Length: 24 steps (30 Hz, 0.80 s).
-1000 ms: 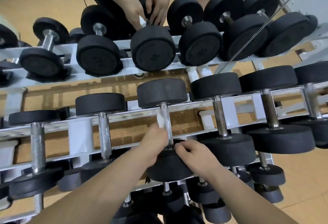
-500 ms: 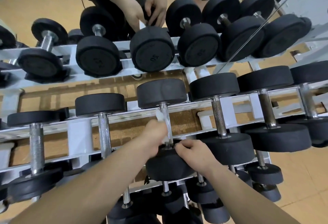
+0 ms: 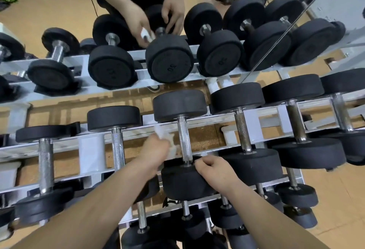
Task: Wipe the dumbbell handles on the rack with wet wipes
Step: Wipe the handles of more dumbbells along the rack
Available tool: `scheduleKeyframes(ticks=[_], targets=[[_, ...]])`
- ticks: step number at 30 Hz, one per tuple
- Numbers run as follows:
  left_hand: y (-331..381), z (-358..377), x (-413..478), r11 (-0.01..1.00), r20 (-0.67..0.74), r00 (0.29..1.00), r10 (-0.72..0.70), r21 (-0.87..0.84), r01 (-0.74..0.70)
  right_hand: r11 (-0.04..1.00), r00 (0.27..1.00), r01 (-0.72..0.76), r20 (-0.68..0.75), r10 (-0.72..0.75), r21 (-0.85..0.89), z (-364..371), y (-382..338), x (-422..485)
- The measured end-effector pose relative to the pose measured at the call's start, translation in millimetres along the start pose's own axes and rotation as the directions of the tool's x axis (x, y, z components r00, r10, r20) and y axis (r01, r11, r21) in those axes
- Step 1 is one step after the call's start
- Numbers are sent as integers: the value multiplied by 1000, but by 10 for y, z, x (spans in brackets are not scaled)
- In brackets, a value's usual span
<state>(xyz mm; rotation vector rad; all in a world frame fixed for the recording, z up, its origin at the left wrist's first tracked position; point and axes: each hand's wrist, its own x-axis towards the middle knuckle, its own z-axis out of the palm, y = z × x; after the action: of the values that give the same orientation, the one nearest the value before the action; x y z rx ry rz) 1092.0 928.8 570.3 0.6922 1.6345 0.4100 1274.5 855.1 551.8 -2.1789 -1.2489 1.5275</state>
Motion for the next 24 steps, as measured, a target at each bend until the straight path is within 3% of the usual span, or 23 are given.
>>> scheduleKeyframes(ticks=[4, 7, 10, 13, 17, 21, 24], targets=[[-102, -144, 150, 995, -188, 982, 3, 95, 15, 1000, 1000, 13, 8, -13, 5, -12, 19, -6], [-76, 116, 87, 997, -56, 998, -43, 57, 46, 1000, 1000, 24, -8, -24, -10, 6, 5, 8], [-20, 354, 7, 979, 120, 974, -193, -40, 199, 1000, 999, 27, -19, -27, 2, 24, 11, 17], [63, 408, 16, 965, 131, 969, -209, -135, 226, 999, 999, 36, -23, -35, 12, 27, 25, 30], [352, 436, 208, 925, 80, 989, -127, -350, 147, 997, 995, 74, -73, -75, -16, 70, 47, 55], [230, 548, 168, 981, 19, 999, -48, -189, 51, 995, 992, 93, -82, -95, -26, 97, 132, 99], [-82, 544, 25, 990, 132, 990, -54, -121, 70, 992, 987, 116, -103, -120, -43, 109, 176, 131]])
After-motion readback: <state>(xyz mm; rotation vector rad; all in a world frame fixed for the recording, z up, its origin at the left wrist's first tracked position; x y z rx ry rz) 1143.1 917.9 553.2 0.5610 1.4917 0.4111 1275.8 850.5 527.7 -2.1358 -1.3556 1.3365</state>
